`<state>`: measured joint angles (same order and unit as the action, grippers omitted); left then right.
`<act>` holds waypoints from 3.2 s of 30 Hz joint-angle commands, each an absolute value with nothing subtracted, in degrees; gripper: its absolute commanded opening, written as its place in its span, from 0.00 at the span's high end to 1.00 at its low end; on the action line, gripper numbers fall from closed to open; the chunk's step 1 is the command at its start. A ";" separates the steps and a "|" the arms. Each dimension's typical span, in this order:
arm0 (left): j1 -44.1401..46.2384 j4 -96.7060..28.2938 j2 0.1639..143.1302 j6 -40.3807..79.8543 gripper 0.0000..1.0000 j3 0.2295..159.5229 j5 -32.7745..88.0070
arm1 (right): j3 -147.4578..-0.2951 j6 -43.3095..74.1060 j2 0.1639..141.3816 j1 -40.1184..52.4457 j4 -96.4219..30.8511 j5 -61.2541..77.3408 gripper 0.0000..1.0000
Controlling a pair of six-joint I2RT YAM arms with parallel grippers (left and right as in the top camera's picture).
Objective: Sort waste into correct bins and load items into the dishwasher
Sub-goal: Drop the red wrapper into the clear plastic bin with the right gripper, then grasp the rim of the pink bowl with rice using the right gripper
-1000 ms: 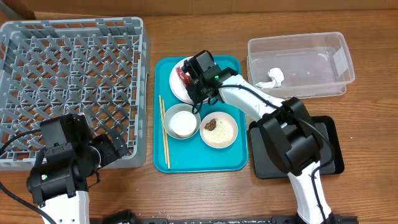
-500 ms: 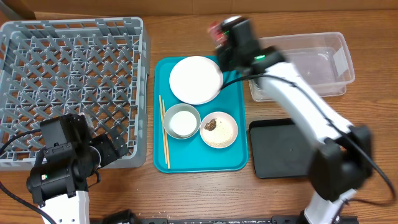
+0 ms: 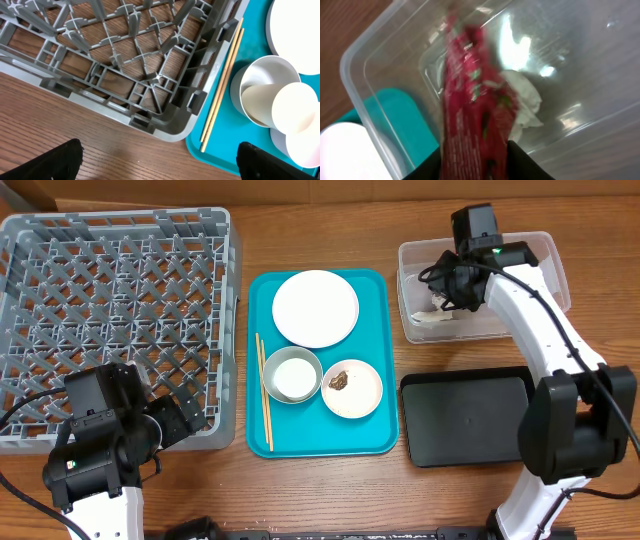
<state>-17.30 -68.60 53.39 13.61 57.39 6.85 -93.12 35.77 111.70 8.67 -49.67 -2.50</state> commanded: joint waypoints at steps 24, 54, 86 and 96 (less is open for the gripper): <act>-17.61 -68.75 53.25 14.17 0.00 58.65 7.07 | -97.73 19.42 90.74 7.25 -75.31 -0.27 0.19; -17.61 -67.90 53.25 14.20 0.00 58.65 7.09 | -63.13 4.47 85.67 40.01 -44.99 11.00 0.32; -17.61 -67.92 53.25 14.17 0.00 58.65 7.07 | -63.09 12.73 103.09 45.32 -36.56 8.97 0.91; -17.61 -67.88 53.25 14.17 0.00 58.65 7.07 | -69.95 14.17 94.17 44.49 -45.28 1.21 0.96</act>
